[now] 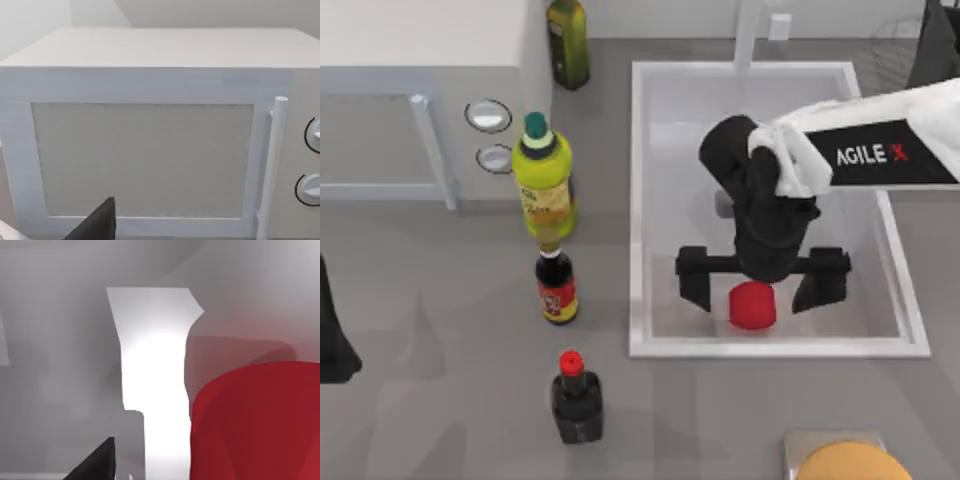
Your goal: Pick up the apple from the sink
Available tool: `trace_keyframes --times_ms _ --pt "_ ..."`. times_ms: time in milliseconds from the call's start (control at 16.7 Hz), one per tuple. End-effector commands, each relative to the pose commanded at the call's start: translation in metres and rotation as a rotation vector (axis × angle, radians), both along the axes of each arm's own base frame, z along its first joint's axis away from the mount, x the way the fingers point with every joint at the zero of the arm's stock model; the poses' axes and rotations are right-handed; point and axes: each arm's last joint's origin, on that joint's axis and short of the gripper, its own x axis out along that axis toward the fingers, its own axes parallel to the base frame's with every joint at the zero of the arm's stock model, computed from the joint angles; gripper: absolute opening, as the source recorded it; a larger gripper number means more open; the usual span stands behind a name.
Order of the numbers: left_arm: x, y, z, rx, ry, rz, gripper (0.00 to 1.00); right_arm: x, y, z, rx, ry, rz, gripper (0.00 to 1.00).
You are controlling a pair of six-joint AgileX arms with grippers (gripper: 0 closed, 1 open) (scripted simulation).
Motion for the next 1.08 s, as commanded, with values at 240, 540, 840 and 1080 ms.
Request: trace_keyframes --times_ms 240,540,840,1080 --pt "0.000 0.000 0.000 0.000 0.000 0.000 1.00 -0.007 -0.003 -0.042 -0.010 0.018 0.001 1.00" --pt "0.000 0.000 0.000 0.000 0.000 0.000 1.00 -0.007 -0.003 -0.043 -0.011 0.019 0.001 0.92" --pt "0.000 0.000 0.000 0.000 0.000 0.000 1.00 -0.007 -0.003 -0.043 -0.011 0.019 0.001 0.55" --pt "0.000 0.000 0.000 0.000 0.000 0.000 1.00 -0.007 -0.003 -0.043 -0.011 0.019 0.001 0.25"
